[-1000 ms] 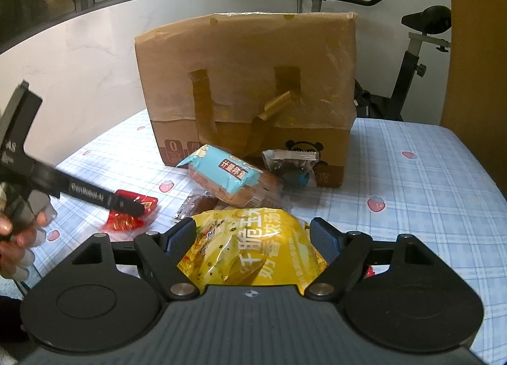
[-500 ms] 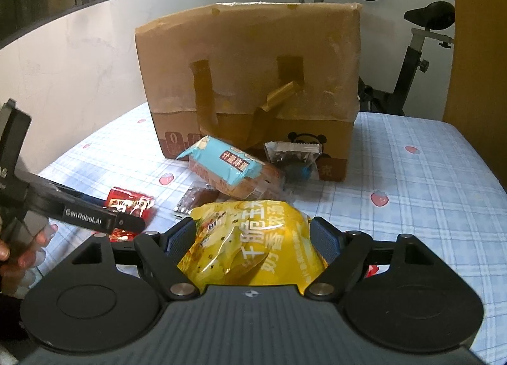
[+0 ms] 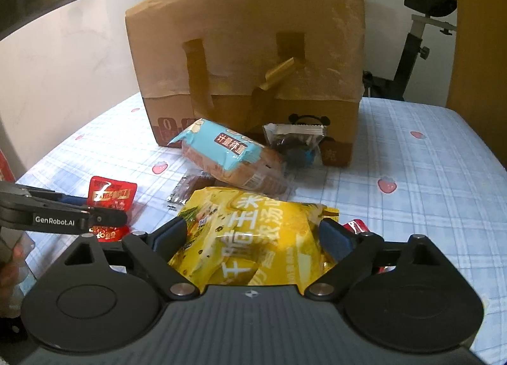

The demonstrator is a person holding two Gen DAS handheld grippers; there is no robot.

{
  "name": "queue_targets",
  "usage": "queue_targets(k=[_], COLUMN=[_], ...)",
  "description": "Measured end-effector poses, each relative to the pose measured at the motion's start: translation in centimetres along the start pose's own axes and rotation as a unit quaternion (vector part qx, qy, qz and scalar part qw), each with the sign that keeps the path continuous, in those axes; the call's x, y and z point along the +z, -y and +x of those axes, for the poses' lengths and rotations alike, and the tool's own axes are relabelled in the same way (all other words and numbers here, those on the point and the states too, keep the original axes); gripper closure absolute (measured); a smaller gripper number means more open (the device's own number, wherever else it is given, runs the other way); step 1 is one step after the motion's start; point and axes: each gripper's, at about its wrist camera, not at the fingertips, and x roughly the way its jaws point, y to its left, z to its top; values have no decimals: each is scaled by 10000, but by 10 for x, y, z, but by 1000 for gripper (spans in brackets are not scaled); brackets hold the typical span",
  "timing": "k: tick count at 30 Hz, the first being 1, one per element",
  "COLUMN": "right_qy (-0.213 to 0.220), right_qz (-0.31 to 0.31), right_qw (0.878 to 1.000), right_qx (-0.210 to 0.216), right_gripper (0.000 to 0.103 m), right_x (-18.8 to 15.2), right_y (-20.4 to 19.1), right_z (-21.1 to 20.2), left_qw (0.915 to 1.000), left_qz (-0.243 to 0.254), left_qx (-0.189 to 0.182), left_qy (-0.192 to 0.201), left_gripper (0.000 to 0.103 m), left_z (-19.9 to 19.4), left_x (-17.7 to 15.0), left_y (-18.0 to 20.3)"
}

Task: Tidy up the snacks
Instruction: 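Grasp the red jerky packet with the left gripper while the right gripper grasps the yellow corn bag, then carry both bags over the box and open both grippers to drop them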

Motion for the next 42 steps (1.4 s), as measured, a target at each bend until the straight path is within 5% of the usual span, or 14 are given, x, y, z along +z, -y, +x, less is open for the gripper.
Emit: queue_targets(k=[6, 25, 42], right_qy=[256, 727, 1704], right_qz=[195, 725, 333], right_qw=[9994, 9947, 9848], right_qx=[122, 65, -107], right_gripper=[26, 28, 28], right_x=[-2, -8, 51], right_y=[5, 21, 26], right_z=[-11, -44, -79], left_qw=[9999, 9986, 9819], left_qz=[-10, 146, 493], left_qx=[28, 18, -272], left_qy=[125, 502, 1808], left_gripper=[51, 51, 51], left_z=[-8, -28, -100], left_x=[-2, -3, 82], left_y=[0, 12, 14])
